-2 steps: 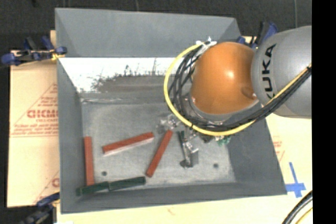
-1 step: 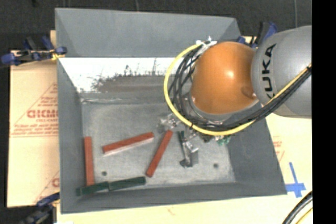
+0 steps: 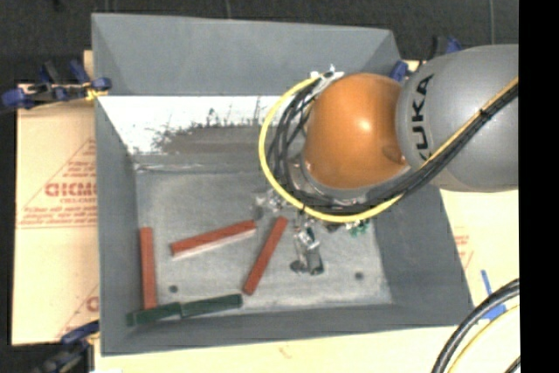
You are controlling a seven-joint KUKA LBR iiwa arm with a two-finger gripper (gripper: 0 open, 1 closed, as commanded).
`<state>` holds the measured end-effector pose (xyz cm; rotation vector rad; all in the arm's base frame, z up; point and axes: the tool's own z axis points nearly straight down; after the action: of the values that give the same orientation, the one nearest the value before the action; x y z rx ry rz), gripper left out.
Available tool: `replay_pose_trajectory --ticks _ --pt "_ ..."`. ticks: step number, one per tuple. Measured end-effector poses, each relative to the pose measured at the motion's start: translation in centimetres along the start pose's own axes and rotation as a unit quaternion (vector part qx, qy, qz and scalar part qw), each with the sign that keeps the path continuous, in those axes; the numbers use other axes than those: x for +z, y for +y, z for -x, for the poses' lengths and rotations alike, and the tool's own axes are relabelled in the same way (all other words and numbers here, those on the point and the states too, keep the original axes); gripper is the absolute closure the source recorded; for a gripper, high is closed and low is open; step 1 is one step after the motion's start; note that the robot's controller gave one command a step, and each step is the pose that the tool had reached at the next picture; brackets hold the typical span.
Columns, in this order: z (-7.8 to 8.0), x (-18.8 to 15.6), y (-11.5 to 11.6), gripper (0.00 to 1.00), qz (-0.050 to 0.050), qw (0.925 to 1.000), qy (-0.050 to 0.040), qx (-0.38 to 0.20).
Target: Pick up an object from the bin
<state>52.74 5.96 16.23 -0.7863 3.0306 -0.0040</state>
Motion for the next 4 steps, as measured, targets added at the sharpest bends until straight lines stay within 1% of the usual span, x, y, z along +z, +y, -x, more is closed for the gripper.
replay_pose_trajectory --ticks 1,2,3,4 --pt "-0.3 6.0 -1.0 0.00 0.001 0.9996 0.0006 -0.030" --pt "1.4 9.1 1.7 1.00 0.003 0.9900 0.0020 -0.141" --pt "1.4 9.1 1.7 1.00 0.003 0.9900 0.0020 -0.141" --pt "2.1 4.1 2.9 1.00 0.004 0.9902 0.0064 -0.139"
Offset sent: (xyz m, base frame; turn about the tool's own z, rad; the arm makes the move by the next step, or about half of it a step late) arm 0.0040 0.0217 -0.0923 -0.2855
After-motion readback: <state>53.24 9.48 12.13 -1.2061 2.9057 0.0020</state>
